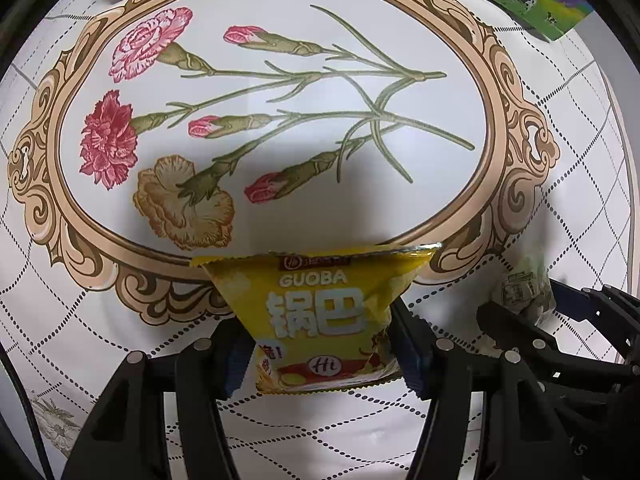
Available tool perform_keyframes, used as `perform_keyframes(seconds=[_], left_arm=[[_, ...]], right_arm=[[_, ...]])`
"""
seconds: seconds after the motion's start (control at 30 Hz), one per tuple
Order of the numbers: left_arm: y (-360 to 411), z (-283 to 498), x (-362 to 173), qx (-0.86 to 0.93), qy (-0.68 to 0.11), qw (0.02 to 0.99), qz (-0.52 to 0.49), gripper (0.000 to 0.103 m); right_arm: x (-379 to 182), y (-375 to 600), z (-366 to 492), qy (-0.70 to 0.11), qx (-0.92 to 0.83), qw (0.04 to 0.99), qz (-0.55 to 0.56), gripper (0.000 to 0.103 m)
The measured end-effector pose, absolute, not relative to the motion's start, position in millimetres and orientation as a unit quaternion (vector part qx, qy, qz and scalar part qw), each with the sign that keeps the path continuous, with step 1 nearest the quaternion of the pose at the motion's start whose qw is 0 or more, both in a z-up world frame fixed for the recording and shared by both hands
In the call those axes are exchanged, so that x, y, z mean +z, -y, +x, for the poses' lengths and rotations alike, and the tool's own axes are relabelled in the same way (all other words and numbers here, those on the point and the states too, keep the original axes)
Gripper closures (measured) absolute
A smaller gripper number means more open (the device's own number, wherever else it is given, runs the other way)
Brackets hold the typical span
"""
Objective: Organize snacks
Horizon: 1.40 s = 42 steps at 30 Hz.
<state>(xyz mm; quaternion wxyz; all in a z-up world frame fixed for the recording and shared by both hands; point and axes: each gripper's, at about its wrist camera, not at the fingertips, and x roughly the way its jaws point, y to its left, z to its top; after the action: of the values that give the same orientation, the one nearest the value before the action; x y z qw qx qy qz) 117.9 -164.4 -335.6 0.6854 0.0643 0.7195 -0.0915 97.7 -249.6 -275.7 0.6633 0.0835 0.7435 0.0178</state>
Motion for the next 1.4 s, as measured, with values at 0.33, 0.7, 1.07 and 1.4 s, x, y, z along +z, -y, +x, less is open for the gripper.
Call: perform_keyframes(seconds=[0.33,0.7,1.07,1.4], left_arm=[[136,108,-329,-0.07,-0.723,0.686,0.055,0.052],[138,113,-344,-0.067,-0.727,0.681,0.057,0.054],[152,124,-287,-0.104,-0.714,0.692,0.022,0.061],[168,165,-251,-0.127,-0.686,0.716,0.033,0.061]], right_arm=[[-274,258,77,-0.733,0.024,0.674,0.086,0.047],[-286,250,79,-0.741,0.02,0.669,0.054,0.042],[-237,263,74,-0.715,0.049,0.692,0.09,0.074],[-216,309,96,-0.712,0.043,0.676,0.184,0.063]])
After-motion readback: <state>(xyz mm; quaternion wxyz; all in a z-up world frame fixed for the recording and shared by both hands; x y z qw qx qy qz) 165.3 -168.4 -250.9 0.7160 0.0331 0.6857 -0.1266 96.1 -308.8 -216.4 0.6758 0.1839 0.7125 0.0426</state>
